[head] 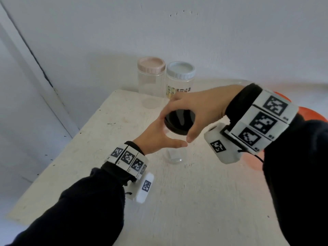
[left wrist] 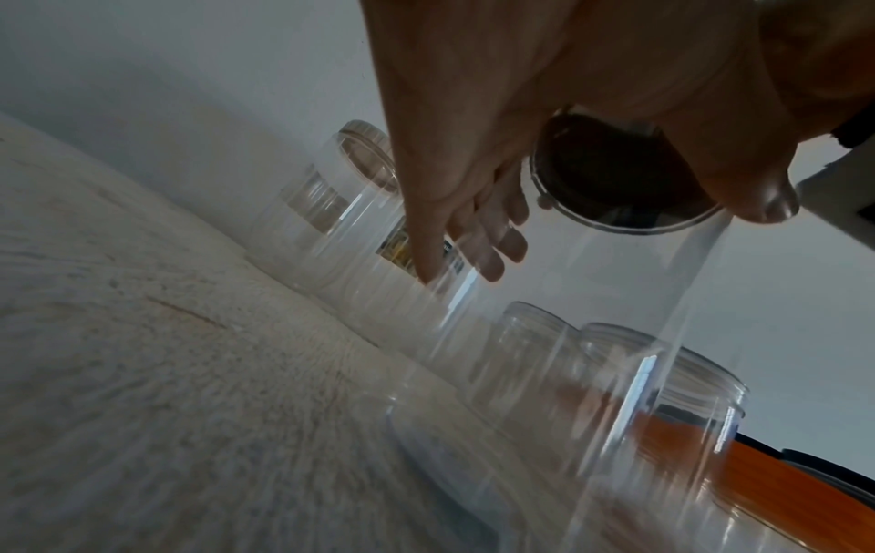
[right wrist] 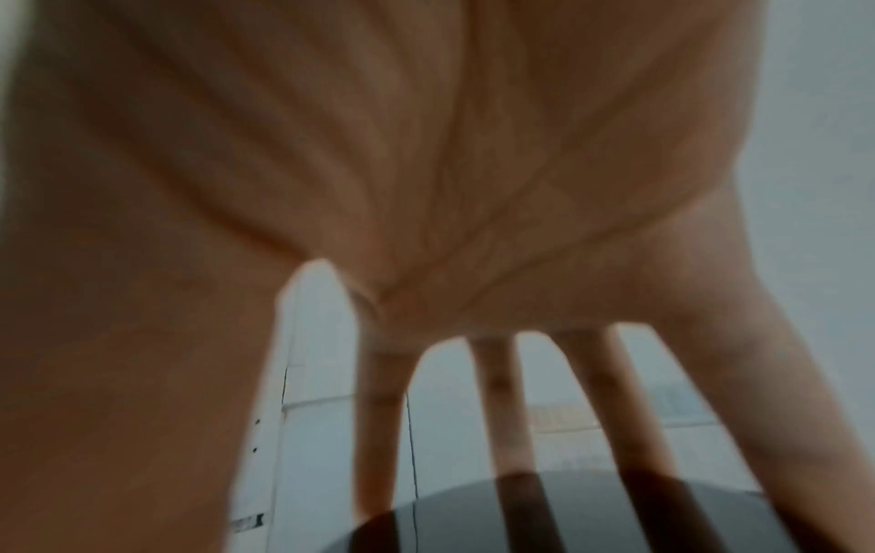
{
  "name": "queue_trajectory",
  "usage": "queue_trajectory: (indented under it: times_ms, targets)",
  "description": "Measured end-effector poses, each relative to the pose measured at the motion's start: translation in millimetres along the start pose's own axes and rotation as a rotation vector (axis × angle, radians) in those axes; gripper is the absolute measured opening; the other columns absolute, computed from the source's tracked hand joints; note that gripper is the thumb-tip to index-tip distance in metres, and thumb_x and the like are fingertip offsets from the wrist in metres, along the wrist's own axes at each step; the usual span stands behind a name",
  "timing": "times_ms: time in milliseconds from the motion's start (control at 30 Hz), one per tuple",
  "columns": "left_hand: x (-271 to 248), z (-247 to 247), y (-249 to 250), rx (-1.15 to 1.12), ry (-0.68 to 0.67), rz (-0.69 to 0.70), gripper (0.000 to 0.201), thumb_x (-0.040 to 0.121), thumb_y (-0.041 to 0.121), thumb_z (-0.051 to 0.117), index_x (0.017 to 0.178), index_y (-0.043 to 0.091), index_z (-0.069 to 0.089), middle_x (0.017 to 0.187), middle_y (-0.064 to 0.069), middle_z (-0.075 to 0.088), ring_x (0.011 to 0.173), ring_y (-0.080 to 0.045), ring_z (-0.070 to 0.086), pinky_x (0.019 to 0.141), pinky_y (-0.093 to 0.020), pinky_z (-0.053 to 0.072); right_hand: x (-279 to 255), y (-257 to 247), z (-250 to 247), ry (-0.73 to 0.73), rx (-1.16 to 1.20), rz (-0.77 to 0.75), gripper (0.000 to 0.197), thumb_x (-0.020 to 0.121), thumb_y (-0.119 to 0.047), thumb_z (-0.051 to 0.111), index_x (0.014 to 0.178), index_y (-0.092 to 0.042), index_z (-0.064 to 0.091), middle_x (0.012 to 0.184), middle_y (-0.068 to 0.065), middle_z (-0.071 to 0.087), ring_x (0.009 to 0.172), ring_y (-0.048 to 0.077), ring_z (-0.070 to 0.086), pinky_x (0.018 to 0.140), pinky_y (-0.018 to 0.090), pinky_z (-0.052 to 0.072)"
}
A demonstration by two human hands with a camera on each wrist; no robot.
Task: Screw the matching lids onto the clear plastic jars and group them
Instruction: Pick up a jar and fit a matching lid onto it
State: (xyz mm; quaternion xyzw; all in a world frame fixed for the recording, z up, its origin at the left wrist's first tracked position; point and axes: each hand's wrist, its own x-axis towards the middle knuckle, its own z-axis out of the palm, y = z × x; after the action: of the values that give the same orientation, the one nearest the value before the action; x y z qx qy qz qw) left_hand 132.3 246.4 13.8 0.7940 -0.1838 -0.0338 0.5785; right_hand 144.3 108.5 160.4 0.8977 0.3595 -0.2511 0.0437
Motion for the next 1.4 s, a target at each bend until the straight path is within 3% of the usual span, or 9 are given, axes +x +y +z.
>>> queue_trajectory:
  times_ms: [133,233,333,400,467,633,800,1033,1400]
  targets:
    - [0.2,-0.5,-1.4,-0.017,-0.003,-0.018,0.087,0.06,0.027,0.086,0.132,0.026,0.037,0.122,0.017,0.053,0.111,0.011,0.049,0.089,-0.007,0.04,4.9,-1.0,15.1,0.276,0.013,0.107,0.063,0.07,-0.063,0.066,0.123,-0.033,0.052,0.099,-0.009,0.049,0.093,0.012,0.05,0.076,0.025,0.043]
    - [-0.7,-0.2,-1.8,-0.036,-0.006,-0.038,0.096,0.056,0.037,0.084,0.137,0.024,0.035,0.126,0.013,0.053,0.116,0.004,0.049,0.095,-0.014,0.042,11.5,-5.0,23.4,0.423,-0.075,0.24,0.075,0.068,-0.079,0.05,0.114,-0.02,0.057,0.09,-0.002,0.059,0.077,0.015,0.056,0.061,0.024,0.043]
    - [-1.7,0.0,-0.5,-0.026,0.009,-0.028,0.088,0.058,0.031,0.084,0.133,0.025,0.038,0.124,0.014,0.053,0.114,0.006,0.049,0.093,-0.01,0.041,5.3,-1.3,13.9,0.21,-0.061,0.162,0.077,0.076,-0.068,0.054,0.14,-0.032,0.033,0.133,-0.003,0.047,0.114,0.018,0.048,0.091,0.031,0.041]
    - [-1.6,0.2,-0.7,0.0,0.015,-0.023,0.085,0.059,0.029,0.086,0.13,0.024,0.04,0.122,0.013,0.055,0.113,0.006,0.05,0.091,-0.008,0.041,-2.1,-1.2,5.9,0.056,0.008,0.039,0.078,0.076,-0.049,0.068,0.142,-0.04,0.026,0.14,-0.006,0.034,0.127,0.016,0.036,0.104,0.036,0.035]
    - [-1.6,0.0,-0.3,0.012,0.013,-0.026,0.081,0.06,0.028,0.086,0.129,0.024,0.042,0.12,0.012,0.056,0.111,0.006,0.051,0.089,-0.008,0.041,-2.8,0.7,7.3,0.073,0.015,-0.007,0.072,0.075,-0.039,0.074,0.136,-0.042,0.035,0.128,-0.008,0.039,0.117,0.014,0.04,0.098,0.033,0.04]
    - [-2.9,0.7,1.7,-0.036,0.013,-0.033,0.091,0.058,0.029,0.086,0.134,0.024,0.036,0.124,0.014,0.053,0.114,0.005,0.05,0.092,-0.012,0.042,8.4,-4.4,26.5,0.443,-0.106,0.148,0.068,0.073,-0.074,0.052,0.119,-0.024,0.056,0.097,-0.003,0.06,0.086,0.015,0.057,0.073,0.027,0.048]
    - [-4.6,0.9,2.8,-0.007,0.01,-0.024,0.088,0.058,0.031,0.086,0.132,0.026,0.038,0.126,0.011,0.054,0.117,0.002,0.049,0.096,-0.017,0.041,-2.3,4.8,15.2,0.15,-0.019,-0.008,0.073,0.078,-0.054,0.064,0.141,-0.039,0.031,0.135,-0.006,0.039,0.122,0.015,0.039,0.099,0.031,0.037]
    - [-4.8,0.3,6.5,0.034,-0.01,-0.037,0.083,0.062,0.025,0.084,0.129,0.029,0.035,0.123,0.013,0.053,0.114,0.003,0.049,0.091,-0.011,0.042,0.1,-1.9,17.3,0.316,-0.066,-0.02,0.066,0.07,-0.058,0.069,0.13,-0.037,0.048,0.101,-0.013,0.045,0.096,0.008,0.043,0.078,0.023,0.037]
    - [-12.0,9.6,12.1,0.063,0.025,-0.027,0.08,0.062,0.023,0.085,0.126,0.028,0.038,0.117,0.013,0.055,0.11,-0.002,0.052,0.09,-0.017,0.044,-11.7,-1.3,34.4,0.439,-0.037,-0.004,0.064,0.072,-0.061,0.064,0.129,-0.035,0.051,0.097,-0.012,0.044,0.088,0.007,0.042,0.076,0.022,0.037]
